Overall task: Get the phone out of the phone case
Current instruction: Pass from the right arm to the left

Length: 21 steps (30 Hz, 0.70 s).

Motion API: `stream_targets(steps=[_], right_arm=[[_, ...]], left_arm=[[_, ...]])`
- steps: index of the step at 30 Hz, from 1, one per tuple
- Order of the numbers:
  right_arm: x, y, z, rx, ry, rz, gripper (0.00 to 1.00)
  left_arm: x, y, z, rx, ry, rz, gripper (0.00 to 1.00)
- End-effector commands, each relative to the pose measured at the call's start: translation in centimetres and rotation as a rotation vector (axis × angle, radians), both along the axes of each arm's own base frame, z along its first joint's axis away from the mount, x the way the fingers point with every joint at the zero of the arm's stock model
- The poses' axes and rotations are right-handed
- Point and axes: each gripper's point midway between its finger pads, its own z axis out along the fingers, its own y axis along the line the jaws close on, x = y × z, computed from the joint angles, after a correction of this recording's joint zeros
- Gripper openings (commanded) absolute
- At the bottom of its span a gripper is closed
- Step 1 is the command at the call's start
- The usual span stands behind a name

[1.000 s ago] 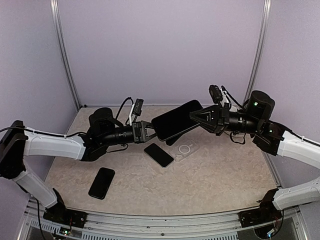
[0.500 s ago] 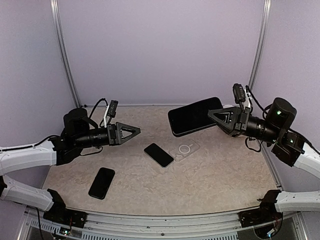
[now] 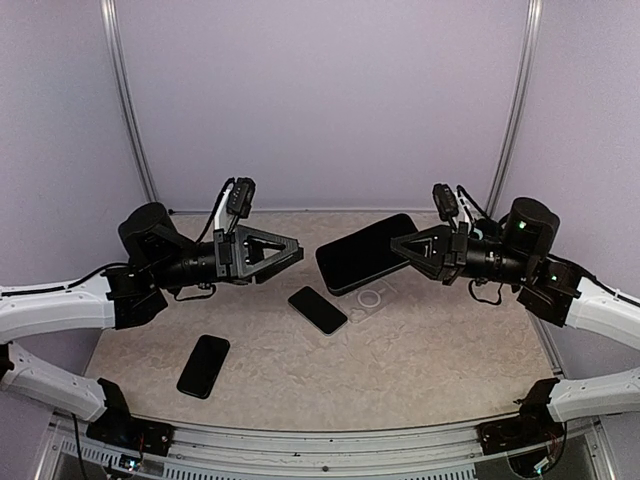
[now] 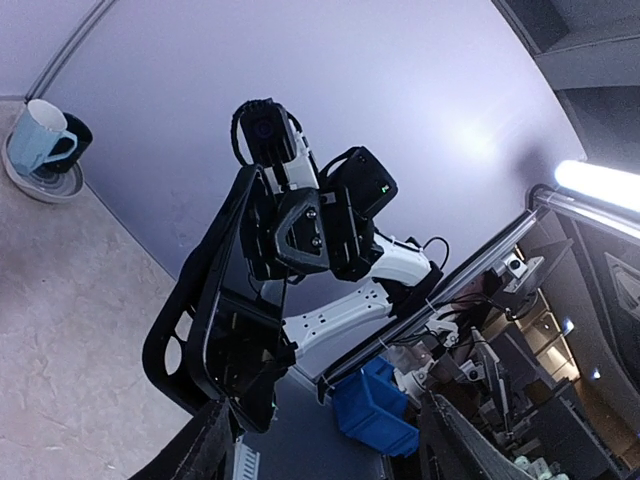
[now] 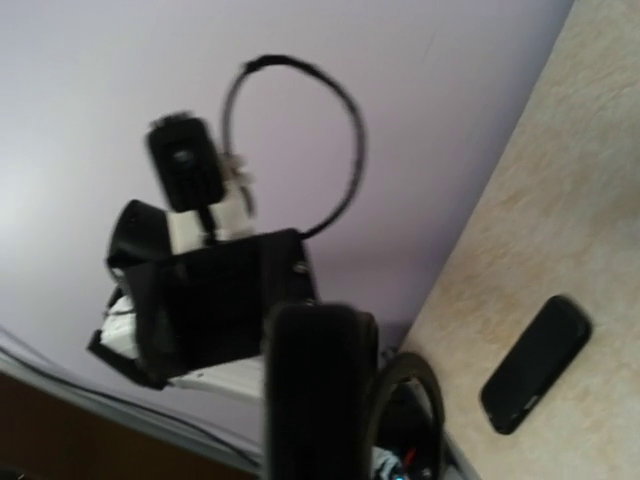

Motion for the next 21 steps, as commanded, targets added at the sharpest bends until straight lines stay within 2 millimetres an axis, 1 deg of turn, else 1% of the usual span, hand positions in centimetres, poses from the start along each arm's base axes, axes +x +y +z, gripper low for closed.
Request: stream_targets(steps=[1,3,12,15,19,21], right_arm=[[-1.5,0.0,4.9,0.148,-0.089,0.079,0.00],[-1.7,0.1,5.1,0.157,-0.088,0.097,0.00],[-2.5,0.5,5.3,0.161,-0.100,0.146,0.00],[-2.7,0.8,5.3,0.163,-0.106,0.165,0.00],[-2.7,0.9,5.0,0.137,-0.116,0.161,0.00],[-2.5,0.9,4.9,0.121,-0.125,0.147,0.00]], left_arm=[[0.1,-0.9,1.1,-0.066,0.118,-0.006,0.60],[0.2,-1.0,1.1,-0.060,0.114,0.004,0.60],[-1.2,-2.1,1.1,-0.052,0.098,-0.063,0.60],[-1.2,-2.5,0.9,-0.049,0.110,-0.072,0.59],[-1.4,-2.6,1.2,-0.057,0.116,-0.083,0.58],[-1.1,-2.5,1.0,-0.027,0.109,-0.063,0.57]])
